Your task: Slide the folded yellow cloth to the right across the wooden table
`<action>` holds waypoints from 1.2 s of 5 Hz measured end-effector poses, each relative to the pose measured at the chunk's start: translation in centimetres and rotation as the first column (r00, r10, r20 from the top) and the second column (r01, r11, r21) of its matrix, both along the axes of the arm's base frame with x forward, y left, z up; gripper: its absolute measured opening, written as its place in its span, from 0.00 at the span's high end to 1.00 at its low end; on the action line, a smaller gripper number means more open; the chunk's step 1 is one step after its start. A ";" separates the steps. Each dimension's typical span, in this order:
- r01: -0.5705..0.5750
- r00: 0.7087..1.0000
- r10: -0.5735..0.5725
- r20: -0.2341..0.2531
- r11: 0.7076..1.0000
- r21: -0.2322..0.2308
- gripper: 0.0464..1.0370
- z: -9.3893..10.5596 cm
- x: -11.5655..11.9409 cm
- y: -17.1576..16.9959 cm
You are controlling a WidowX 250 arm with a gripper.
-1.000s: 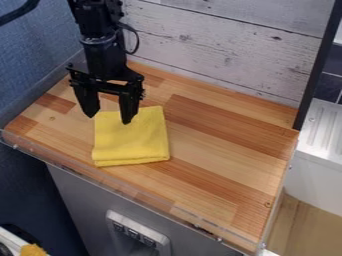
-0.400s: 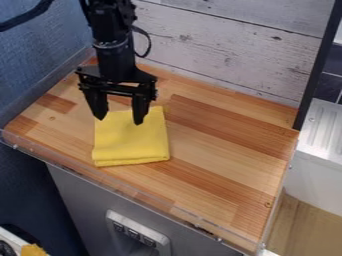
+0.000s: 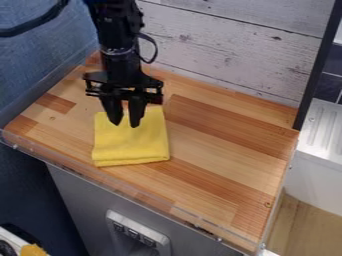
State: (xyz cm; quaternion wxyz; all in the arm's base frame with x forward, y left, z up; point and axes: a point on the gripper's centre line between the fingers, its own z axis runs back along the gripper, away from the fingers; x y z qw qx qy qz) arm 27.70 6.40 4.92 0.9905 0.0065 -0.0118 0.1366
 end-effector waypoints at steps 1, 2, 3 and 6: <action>-0.005 1.000 0.005 -0.017 1.000 -0.006 0.88 -0.4 0.4 -0.1; -0.007 0.999 0.006 -0.035 1.000 -0.010 0.98 -1.4 0.6 -0.4; -0.009 0.999 0.009 -0.033 1.000 -0.013 0.98 -2.1 1.2 -0.4; 0.027 0.999 -0.027 -0.020 0.999 -0.029 0.98 -3.3 2.2 -0.7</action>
